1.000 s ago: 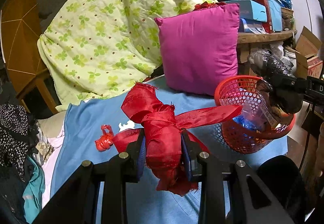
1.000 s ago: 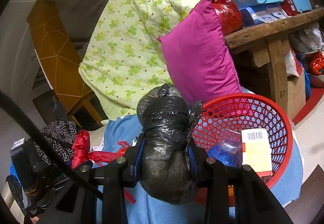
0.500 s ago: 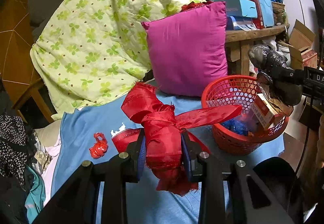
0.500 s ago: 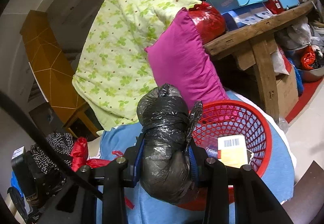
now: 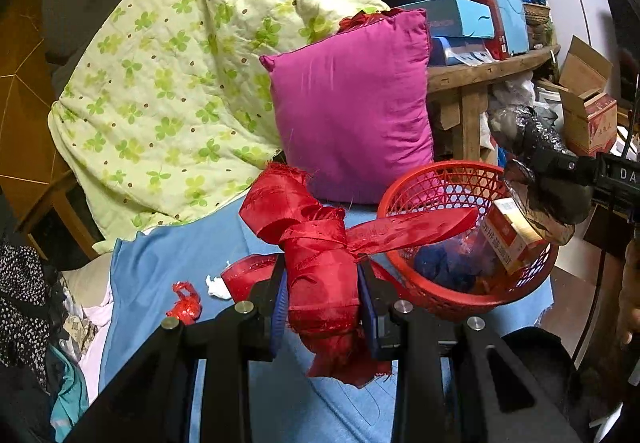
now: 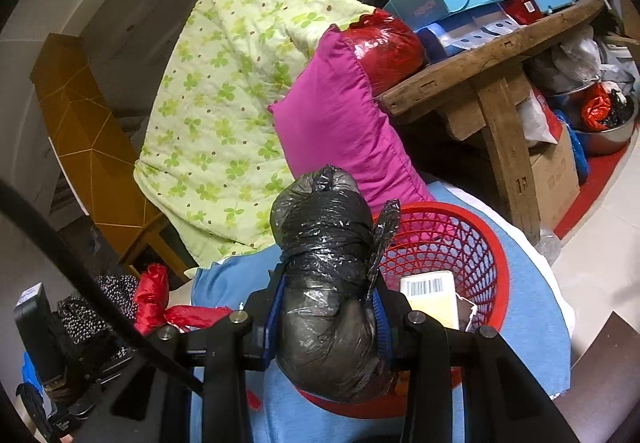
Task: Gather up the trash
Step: 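Lower both held items into the red basket and open both tools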
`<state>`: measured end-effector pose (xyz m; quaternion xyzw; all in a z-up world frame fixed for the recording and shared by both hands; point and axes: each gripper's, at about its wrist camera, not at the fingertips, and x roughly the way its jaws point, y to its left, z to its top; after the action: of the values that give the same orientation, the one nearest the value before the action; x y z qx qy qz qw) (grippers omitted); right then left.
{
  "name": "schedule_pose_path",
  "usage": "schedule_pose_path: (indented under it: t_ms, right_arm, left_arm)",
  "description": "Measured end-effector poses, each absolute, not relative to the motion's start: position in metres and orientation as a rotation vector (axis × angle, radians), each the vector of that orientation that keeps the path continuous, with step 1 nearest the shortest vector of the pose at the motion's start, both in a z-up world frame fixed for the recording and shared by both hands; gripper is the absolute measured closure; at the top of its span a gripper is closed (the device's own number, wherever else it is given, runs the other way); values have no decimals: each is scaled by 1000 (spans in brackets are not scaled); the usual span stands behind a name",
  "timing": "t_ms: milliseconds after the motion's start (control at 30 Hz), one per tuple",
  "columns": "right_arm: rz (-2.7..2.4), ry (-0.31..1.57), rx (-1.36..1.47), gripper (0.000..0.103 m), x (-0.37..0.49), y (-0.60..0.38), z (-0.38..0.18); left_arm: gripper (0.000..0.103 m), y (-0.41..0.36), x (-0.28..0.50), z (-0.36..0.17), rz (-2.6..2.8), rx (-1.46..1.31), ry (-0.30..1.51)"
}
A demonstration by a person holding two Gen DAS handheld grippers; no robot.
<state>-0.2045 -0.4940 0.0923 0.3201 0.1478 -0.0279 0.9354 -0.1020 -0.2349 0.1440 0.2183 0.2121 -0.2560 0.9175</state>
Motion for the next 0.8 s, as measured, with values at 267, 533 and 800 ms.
schedule_pose_path:
  t_ms: [267, 533, 800]
  right_arm:
    - [-104, 281, 683, 63, -216, -512, 90]
    - [-147, 267, 741, 62, -225, -534, 85]
    - [-153, 267, 816, 62, -222, -549, 77]
  left_arm:
    - [70, -252, -100, 148, -567, 442, 440]
    - [70, -280, -90, 155, -630, 392, 469]
    - [67, -316, -73, 144, -684, 336, 540]
